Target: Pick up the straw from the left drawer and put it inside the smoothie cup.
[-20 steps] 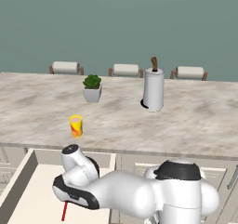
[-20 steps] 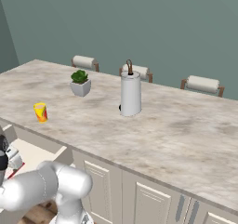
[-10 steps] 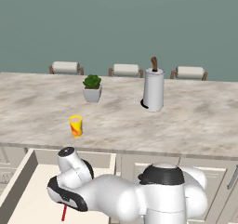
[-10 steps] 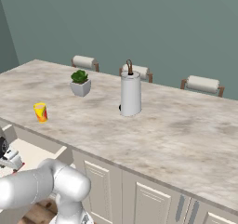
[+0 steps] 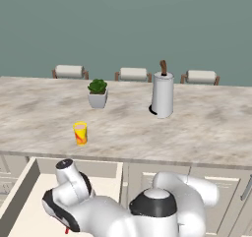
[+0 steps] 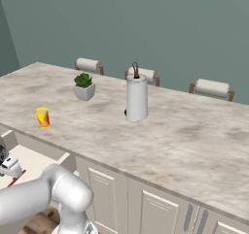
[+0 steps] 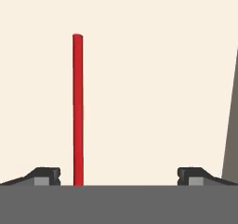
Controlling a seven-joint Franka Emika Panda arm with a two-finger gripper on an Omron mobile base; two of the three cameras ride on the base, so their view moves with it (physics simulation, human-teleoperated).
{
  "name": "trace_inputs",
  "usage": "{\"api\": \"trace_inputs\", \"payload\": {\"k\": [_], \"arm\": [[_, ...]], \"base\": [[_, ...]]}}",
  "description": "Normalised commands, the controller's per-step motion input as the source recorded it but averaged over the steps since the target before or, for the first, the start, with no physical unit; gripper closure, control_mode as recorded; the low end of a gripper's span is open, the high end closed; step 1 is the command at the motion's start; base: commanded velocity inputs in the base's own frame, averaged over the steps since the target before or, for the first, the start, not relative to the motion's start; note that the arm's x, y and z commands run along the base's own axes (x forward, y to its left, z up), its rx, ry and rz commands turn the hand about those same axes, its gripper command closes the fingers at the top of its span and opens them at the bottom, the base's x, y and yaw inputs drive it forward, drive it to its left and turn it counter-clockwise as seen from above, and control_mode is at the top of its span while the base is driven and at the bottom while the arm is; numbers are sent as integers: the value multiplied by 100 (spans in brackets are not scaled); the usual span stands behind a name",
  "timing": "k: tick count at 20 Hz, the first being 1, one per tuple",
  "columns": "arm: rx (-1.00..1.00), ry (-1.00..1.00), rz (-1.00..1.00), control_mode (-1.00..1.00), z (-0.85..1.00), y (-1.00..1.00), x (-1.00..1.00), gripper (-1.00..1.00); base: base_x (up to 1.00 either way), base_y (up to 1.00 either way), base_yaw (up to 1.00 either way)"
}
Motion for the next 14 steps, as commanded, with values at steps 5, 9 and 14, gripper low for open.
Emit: {"api": "trace_inputs", "payload": {"k": [5,9,14], "arm": [[0,0,0,-100,-32,16,0,-100],[0,0,0,-100,-37,11,0,-100],[0,0,0,-100,-36,7,0,-100]], "base": [[0,0,0],[0,0,0],[0,0,0]]}}
